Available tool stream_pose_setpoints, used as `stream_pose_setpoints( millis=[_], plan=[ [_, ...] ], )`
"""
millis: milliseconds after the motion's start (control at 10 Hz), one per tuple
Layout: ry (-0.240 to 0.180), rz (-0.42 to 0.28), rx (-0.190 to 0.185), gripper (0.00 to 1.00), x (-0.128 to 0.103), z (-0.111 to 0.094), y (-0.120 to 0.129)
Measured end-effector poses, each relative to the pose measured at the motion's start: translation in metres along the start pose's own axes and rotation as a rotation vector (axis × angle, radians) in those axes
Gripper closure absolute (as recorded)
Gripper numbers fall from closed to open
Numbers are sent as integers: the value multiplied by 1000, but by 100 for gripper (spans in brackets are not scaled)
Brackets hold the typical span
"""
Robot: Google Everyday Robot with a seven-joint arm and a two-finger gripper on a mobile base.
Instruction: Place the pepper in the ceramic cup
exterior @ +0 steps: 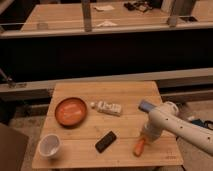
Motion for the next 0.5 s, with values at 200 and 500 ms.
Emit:
stream_pose_setpoints(
  millis=[200, 500],
  plan=[
    [25, -12, 3, 100, 2, -29, -11],
    [38, -12, 4, 100, 3, -38, -13]
  ],
)
